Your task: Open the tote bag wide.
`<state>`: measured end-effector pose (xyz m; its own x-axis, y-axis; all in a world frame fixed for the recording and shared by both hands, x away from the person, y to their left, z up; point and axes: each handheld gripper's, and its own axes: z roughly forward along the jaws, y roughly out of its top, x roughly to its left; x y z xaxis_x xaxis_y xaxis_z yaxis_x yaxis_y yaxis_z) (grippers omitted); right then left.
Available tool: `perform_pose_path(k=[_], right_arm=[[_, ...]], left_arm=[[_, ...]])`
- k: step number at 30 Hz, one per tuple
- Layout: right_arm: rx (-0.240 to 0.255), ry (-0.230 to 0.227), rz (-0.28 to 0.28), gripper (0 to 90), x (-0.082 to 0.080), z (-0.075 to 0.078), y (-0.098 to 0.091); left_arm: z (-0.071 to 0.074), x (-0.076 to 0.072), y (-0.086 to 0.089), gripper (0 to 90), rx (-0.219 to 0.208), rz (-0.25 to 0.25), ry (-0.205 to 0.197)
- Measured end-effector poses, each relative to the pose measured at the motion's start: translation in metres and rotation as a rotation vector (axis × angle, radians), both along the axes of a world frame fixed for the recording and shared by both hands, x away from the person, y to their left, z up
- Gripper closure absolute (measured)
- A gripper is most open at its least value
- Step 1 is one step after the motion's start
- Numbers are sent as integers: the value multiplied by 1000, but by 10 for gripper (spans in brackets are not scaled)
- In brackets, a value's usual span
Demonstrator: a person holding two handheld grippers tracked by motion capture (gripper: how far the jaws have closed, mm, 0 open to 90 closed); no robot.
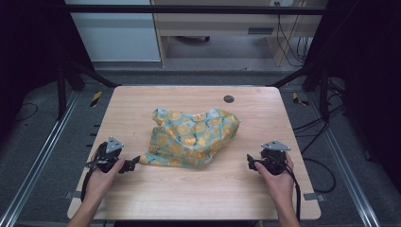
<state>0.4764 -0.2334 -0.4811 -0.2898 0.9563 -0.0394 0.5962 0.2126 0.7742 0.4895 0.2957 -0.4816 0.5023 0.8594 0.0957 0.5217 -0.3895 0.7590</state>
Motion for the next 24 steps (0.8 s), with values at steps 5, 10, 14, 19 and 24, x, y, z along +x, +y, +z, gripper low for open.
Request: perform_pose_path(k=[5, 10, 14, 19, 24], right_arm=[[25, -10, -10, 111, 1, 10, -3], [53, -20, 12, 149, 3, 30, -6], [56, -15, 64, 184, 8, 47, -1], [53, -14, 125, 215, 21, 73, 10], [73, 5, 176, 240, 41, 96, 28]], left_arm=[[0, -3, -2, 59, 0, -2, -4], [0, -5, -6, 59, 9, -14, -1], [0, -6, -5, 59, 14, -11, 0], [0, -6, -5, 59, 17, -8, 0], [0, -7, -6, 61, 17, -11, 1]])
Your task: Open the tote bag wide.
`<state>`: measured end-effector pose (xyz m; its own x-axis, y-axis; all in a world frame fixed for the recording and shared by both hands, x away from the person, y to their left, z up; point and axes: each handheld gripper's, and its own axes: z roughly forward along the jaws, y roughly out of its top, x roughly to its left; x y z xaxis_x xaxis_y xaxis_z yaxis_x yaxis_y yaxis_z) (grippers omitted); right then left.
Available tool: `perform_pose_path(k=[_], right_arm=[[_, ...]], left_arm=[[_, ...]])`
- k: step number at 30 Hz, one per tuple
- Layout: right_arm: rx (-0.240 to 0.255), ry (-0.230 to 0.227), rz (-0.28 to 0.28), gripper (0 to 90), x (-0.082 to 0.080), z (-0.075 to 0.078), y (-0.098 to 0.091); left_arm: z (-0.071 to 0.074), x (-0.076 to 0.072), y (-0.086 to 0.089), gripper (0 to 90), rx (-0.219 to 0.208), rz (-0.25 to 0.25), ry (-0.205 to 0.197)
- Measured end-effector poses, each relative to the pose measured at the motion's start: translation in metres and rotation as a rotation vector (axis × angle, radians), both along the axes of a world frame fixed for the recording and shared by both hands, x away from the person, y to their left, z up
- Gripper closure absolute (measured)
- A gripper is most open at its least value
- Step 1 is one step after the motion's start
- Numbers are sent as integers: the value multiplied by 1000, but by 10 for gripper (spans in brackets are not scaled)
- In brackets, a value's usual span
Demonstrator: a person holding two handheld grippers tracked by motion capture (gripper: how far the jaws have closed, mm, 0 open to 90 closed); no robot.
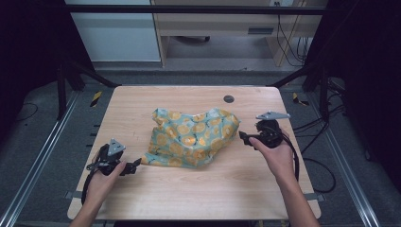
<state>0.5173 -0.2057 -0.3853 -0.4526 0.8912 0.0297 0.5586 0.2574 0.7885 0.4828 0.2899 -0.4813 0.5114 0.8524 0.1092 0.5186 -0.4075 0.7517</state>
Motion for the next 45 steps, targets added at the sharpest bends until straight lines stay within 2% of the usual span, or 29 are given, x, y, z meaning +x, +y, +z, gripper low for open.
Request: perform_pose_path(k=[4, 6, 7, 8, 9, 12, 13, 19, 20, 21, 23, 25, 27, 30, 32, 34, 35, 39, 40, 41, 42, 43, 45], right_arm=[[10, -4, 7, 244, 12, 10, 11], [21, -5, 5, 259, 28, 18, 22], [21, -5, 5, 259, 28, 18, 22], [19, -1, 4, 281, 39, 19, 28], [19, -1, 4, 281, 39, 19, 28], [34, 1, -16, 302, 53, 19, 35], [57, 9, -28, 320, 62, 17, 38], [43, 49, -39, 364, 81, 9, 46], [49, 59, -40, 378, 84, 7, 48], [49, 86, -26, 432, 88, 3, 52], [30, 110, -13, 532, 89, -1, 55], [35, 118, 6, 671, 88, -3, 58], [48, 123, 25, 772, 85, -3, 59], [40, 115, 41, 834, 81, 0, 61], [66, 84, 84, 881, 70, 6, 63], [73, 75, 94, 885, 66, 8, 64], [82, 54, 126, 889, 53, 13, 67], [105, 14, 181, 889, 28, 19, 70], [110, 4, 194, 890, 22, 21, 70], [110, 4, 194, 890, 22, 21, 70], [129, -15, 220, 889, 10, 23, 69], [129, -15, 220, 889, 10, 23, 69], [153, -31, 246, 890, -5, 24, 68]], left_arm=[[0, -1, -1, 60, -5, -1, 0], [1, -1, -1, 61, -11, -5, -1], [1, -1, -1, 61, -11, -5, -1], [1, -1, -1, 61, -13, -7, -2], [1, -1, -1, 61, -14, -8, -1], [0, -1, -3, 61, -20, -13, 1], [0, 0, -3, 61, -17, -20, 3], [1, 0, -5, 61, -20, -26, 0], [1, 0, -5, 61, -21, -26, -1], [1, 0, -5, 60, -17, -29, -1], [1, 0, -5, 61, -16, -29, -1], [1, -1, -6, 60, -15, -30, -4], [1, -1, -6, 61, -19, -27, -7], [2, -1, -5, 61, -12, -30, -7], [3, -1, -5, 61, -11, -29, -10], [3, -1, -5, 61, -13, -30, -9], [4, -1, -5, 65, -15, -30, -10], [8, -3, -6, 81, -26, -44, -20], [13, -5, -7, 81, -42, -48, -37], [13, -5, -7, 82, -42, -48, -37], [17, -6, -8, 88, -52, -49, -42], [20, -7, -8, 88, -69, -53, -56], [33, -9, -11, 91, -94, -63, -76]])
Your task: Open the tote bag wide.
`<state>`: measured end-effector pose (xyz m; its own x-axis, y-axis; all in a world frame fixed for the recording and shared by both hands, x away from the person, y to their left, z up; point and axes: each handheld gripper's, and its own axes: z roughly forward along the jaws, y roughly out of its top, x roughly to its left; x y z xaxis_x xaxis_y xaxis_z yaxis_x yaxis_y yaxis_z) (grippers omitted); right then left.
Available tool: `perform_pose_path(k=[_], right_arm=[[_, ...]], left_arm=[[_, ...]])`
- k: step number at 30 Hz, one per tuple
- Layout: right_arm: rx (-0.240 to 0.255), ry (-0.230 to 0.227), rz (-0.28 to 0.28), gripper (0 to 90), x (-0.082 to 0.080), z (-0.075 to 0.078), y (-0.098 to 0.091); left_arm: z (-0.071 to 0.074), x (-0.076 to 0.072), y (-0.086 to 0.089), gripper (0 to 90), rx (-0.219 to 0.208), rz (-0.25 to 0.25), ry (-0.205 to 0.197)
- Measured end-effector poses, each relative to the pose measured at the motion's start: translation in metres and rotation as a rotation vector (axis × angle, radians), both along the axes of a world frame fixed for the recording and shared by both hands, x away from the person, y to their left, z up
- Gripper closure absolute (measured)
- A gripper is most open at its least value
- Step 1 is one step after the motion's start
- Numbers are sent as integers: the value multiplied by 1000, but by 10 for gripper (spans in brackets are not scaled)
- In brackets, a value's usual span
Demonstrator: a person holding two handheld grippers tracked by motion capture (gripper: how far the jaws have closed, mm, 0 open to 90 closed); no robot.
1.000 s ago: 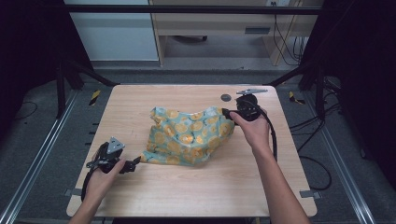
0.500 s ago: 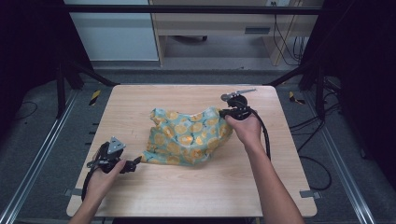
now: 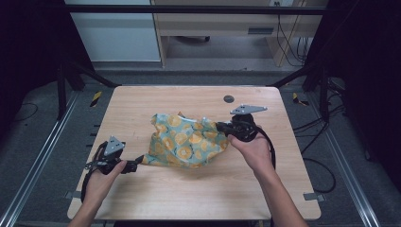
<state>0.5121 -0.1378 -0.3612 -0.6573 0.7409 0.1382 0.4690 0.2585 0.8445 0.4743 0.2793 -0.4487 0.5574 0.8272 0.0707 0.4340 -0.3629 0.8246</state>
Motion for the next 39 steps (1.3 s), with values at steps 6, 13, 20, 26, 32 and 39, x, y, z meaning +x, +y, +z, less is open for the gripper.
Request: perform_pose_path(k=[6, 13, 20, 26, 32, 39], right_arm=[[12, -28, 58, 890, -24, 1, 2], [2, -42, 93, 888, -36, -5, 6], [-3, -41, 114, 886, -40, -8, 7], [-1, -41, 128, 886, -43, -10, 9], [1, -40, 141, 886, -45, -12, 9], [9, -38, 138, 884, -45, -16, 6]], left_arm=[[18, 6, -7, 106, -36, -34, 0], [47, 26, -31, 122, -11, -85, -16], [62, 43, -46, 132, -9, -105, 2], [67, 59, -60, 135, 7, -110, 10], [66, 82, -73, 147, 38, -108, 53], [63, 92, -81, 375, 69, -123, 94]])
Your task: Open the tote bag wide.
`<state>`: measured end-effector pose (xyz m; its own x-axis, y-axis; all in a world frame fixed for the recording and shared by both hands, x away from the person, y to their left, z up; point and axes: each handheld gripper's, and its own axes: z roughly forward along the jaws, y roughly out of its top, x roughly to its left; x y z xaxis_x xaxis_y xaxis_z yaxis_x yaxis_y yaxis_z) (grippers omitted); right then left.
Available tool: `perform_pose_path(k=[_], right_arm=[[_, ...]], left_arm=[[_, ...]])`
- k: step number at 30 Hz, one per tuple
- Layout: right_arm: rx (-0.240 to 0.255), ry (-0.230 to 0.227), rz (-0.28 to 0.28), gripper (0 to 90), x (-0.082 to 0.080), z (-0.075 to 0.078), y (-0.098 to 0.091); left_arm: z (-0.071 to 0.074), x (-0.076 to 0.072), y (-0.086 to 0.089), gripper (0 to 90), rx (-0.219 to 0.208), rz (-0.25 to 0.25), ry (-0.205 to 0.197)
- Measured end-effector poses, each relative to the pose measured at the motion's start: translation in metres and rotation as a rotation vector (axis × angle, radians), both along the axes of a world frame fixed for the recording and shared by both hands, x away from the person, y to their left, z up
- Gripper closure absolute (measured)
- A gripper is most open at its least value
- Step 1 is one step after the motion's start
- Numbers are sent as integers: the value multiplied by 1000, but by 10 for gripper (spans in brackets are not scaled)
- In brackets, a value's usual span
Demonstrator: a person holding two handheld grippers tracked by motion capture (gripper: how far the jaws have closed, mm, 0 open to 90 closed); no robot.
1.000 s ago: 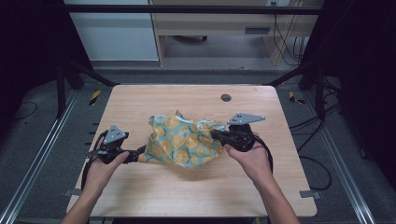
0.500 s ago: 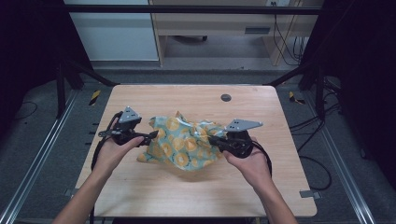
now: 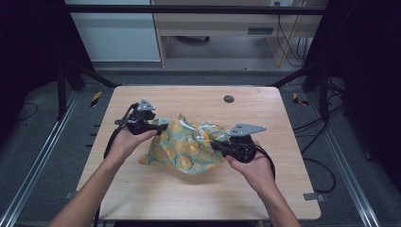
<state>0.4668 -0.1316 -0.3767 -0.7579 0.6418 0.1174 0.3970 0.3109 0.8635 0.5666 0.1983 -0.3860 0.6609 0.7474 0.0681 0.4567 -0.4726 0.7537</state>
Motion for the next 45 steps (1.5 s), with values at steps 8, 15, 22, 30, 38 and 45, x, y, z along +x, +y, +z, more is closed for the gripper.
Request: perform_pose_path(k=[8, 15, 22, 30, 38, 45], right_arm=[[1, -2, -15, 883, 0, 0, -5], [-27, -21, -44, 884, -1, 1, -12], [-42, -35, -66, 884, -6, 0, -21], [-41, -52, -74, 883, -13, 2, -28], [-49, -53, -81, 880, -27, -6, -36], [-71, -29, -72, 877, -33, -20, -40]], left_arm=[[2, -4, 0, 771, 24, -29, 10], [9, -27, 6, 891, -33, -54, -33], [24, -63, 19, 897, -88, -98, -105], [31, -90, 29, 898, -145, -139, -145], [17, -123, 38, 900, -205, -211, -137], [2, -134, 39, 900, -193, -266, -106]])
